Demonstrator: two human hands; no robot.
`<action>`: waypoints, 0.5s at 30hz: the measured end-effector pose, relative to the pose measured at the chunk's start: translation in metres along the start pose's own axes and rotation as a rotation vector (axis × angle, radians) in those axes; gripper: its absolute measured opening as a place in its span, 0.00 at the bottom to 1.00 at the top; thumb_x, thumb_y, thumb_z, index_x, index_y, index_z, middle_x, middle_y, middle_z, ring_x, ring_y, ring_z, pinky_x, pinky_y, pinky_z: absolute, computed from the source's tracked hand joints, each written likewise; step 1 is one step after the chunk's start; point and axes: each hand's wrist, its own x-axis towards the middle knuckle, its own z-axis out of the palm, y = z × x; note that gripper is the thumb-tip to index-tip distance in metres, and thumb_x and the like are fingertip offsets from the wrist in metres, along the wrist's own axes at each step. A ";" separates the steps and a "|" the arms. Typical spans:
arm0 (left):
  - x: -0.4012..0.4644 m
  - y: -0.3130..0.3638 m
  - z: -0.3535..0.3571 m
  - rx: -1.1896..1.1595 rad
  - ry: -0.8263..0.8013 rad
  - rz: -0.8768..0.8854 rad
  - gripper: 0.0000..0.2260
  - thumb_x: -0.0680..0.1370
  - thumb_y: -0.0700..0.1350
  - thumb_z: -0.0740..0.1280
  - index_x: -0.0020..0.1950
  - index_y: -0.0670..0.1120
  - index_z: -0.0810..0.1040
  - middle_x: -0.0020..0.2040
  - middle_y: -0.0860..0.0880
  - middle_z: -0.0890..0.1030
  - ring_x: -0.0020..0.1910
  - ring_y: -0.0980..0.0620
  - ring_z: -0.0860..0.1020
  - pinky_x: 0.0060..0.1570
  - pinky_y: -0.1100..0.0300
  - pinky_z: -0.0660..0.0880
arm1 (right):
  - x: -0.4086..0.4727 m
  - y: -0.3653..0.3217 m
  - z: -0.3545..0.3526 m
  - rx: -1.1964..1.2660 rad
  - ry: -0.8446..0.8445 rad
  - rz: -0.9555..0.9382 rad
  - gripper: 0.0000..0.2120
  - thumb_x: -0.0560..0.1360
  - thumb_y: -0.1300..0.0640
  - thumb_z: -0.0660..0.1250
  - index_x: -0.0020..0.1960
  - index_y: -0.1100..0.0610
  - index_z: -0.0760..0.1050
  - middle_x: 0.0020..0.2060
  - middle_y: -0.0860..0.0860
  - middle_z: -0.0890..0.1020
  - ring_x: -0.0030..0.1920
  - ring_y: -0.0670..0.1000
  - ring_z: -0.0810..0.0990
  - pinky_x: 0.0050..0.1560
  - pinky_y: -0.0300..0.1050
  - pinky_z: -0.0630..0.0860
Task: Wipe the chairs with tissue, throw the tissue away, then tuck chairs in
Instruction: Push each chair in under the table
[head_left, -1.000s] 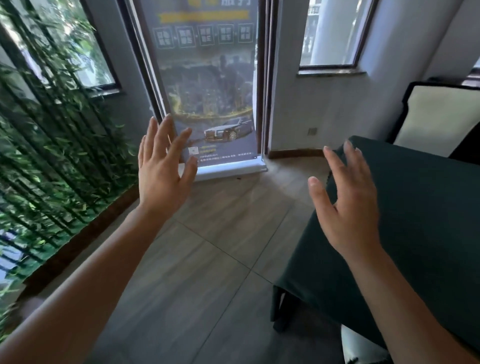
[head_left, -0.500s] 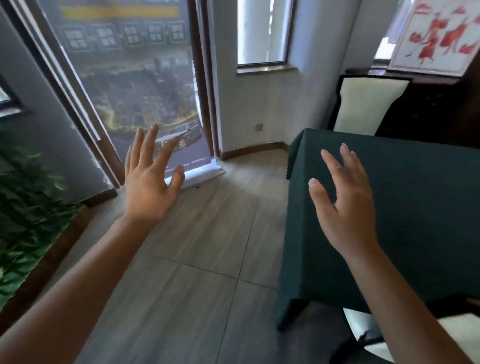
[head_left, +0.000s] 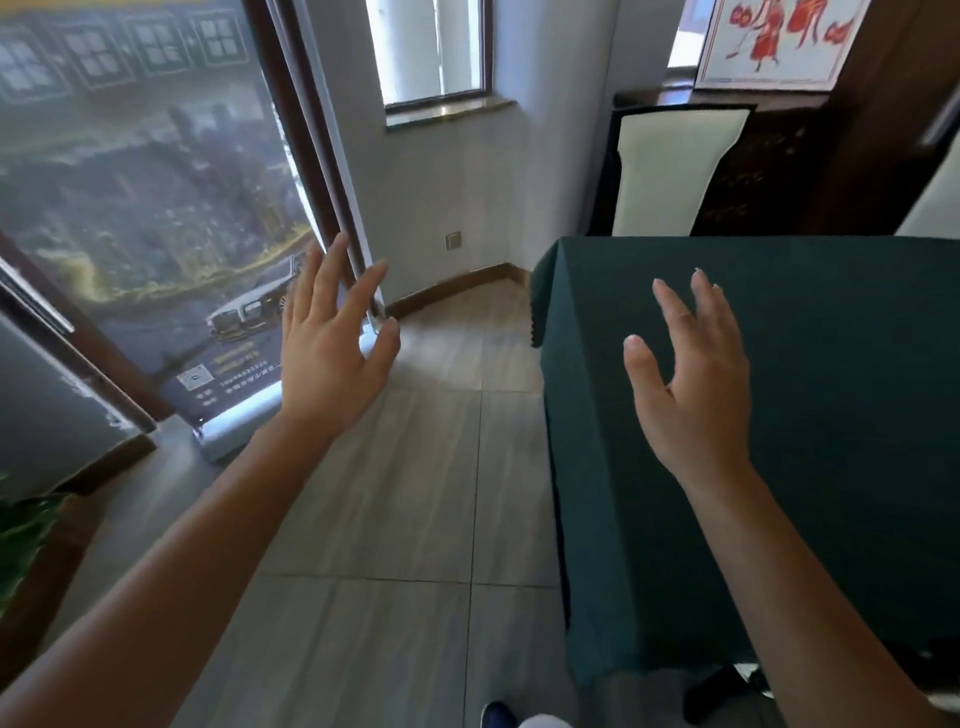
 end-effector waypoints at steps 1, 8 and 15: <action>0.016 -0.011 0.008 0.015 -0.012 0.012 0.24 0.81 0.52 0.64 0.77 0.50 0.70 0.83 0.46 0.58 0.83 0.42 0.51 0.78 0.39 0.56 | 0.016 0.000 0.014 0.017 -0.009 0.016 0.28 0.82 0.44 0.57 0.81 0.49 0.62 0.83 0.49 0.55 0.83 0.50 0.49 0.80 0.58 0.54; 0.096 -0.062 0.040 0.025 0.018 0.013 0.24 0.80 0.55 0.61 0.76 0.50 0.71 0.83 0.47 0.58 0.83 0.42 0.52 0.78 0.43 0.54 | 0.084 -0.013 0.070 0.035 -0.030 -0.012 0.27 0.82 0.45 0.58 0.80 0.48 0.62 0.83 0.49 0.55 0.83 0.49 0.49 0.80 0.56 0.54; 0.177 -0.122 0.118 -0.096 -0.018 0.086 0.24 0.81 0.53 0.64 0.76 0.48 0.71 0.82 0.45 0.60 0.82 0.41 0.53 0.77 0.36 0.59 | 0.141 -0.012 0.125 -0.083 -0.008 0.108 0.28 0.82 0.43 0.56 0.80 0.48 0.63 0.83 0.48 0.55 0.83 0.48 0.49 0.78 0.51 0.51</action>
